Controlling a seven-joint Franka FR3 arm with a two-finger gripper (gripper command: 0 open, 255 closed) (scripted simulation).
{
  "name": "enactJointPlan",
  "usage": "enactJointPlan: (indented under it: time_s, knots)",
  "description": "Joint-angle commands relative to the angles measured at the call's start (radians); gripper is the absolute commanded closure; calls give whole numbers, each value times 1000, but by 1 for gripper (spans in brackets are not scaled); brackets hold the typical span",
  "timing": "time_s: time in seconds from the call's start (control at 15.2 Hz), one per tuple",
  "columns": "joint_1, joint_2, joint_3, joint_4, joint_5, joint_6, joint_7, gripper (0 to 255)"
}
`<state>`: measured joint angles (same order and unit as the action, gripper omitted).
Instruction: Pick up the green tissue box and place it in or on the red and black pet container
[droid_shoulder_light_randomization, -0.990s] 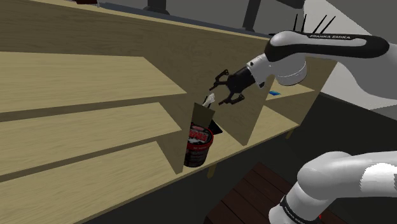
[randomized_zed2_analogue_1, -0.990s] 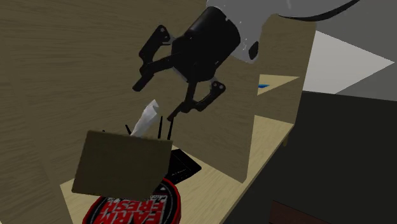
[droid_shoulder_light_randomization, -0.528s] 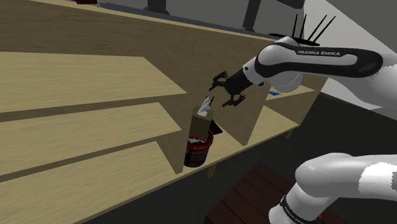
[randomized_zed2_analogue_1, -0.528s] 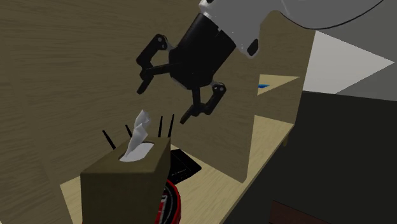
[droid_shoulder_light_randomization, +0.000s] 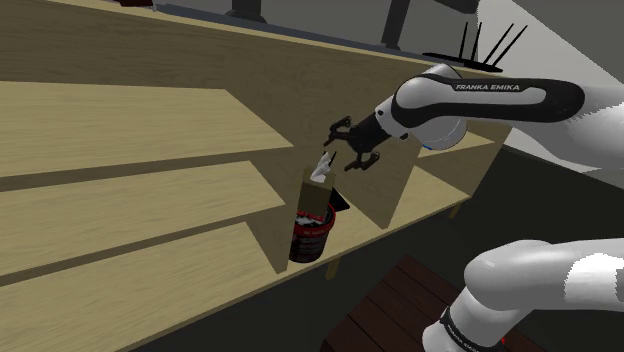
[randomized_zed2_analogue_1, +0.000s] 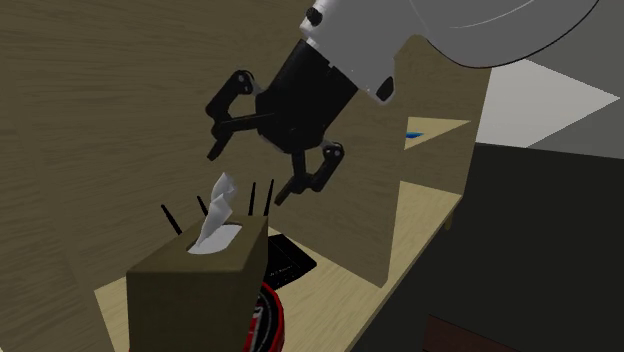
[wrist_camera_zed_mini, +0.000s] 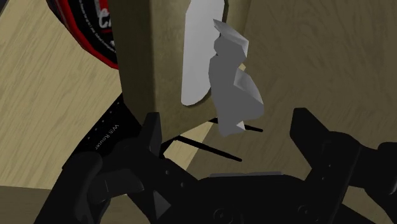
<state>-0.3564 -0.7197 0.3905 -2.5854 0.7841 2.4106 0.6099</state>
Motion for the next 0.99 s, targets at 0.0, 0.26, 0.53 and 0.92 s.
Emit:
enactJointPlan:
  time_s: [0.0,0.26,0.53,0.92]
  knots:
    - [0,0,0,0,0,0,0,0]
    - [0,0,0,0,0,0,0,255]
    - [0,0,0,0,0,1,0,255]
    - [-9,-55,117,-18,-82,51,35,0]
